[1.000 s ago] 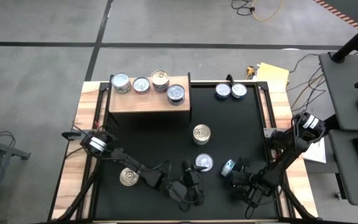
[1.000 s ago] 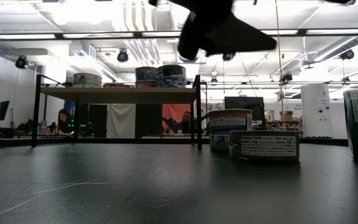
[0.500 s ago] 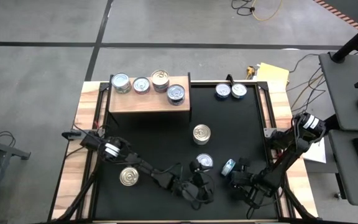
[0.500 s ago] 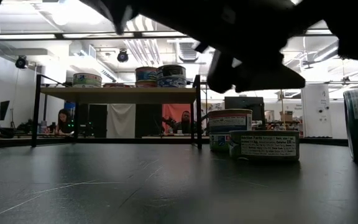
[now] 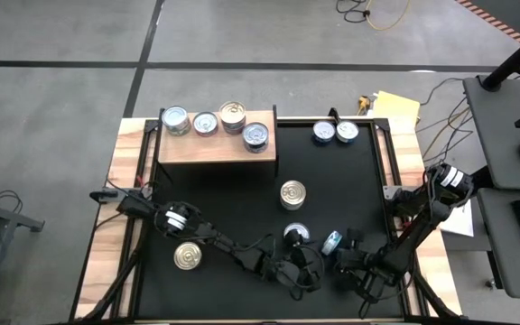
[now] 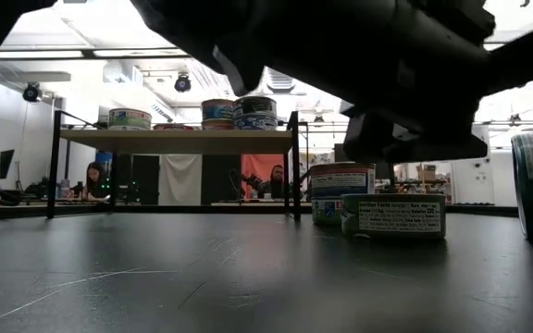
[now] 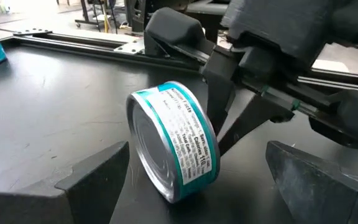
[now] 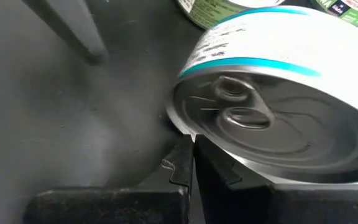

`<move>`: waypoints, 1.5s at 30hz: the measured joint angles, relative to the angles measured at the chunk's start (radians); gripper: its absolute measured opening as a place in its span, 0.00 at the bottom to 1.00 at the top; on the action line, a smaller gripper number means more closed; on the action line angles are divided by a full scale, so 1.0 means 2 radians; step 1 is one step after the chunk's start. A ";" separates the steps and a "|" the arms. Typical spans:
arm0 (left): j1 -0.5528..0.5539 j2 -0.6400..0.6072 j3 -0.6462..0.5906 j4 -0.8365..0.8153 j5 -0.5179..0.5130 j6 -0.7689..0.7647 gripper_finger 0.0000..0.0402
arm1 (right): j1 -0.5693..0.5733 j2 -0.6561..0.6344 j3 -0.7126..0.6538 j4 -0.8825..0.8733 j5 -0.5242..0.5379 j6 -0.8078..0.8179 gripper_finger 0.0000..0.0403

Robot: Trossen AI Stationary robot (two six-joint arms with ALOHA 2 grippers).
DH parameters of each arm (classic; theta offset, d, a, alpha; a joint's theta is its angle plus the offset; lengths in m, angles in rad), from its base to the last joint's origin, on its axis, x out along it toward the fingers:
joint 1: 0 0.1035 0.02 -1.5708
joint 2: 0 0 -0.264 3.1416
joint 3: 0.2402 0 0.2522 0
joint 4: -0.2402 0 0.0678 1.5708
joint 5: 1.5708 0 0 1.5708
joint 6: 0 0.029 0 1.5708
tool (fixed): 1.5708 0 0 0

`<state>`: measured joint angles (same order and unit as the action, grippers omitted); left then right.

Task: Stack canned seafood by type on shelf
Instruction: Put the green/blue tuna can on the shelf

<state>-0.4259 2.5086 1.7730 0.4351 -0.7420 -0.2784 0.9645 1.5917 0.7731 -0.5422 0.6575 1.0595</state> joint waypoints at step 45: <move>0.033 0.013 0.009 -0.010 0.041 -0.002 0.46 | 0.000 0.000 0.000 0.000 0.000 -0.006 0.02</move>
<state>-0.3599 2.5336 1.7908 0.4145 -0.6600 -0.2817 0.9646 1.5913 0.7727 -0.5415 0.6567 1.0470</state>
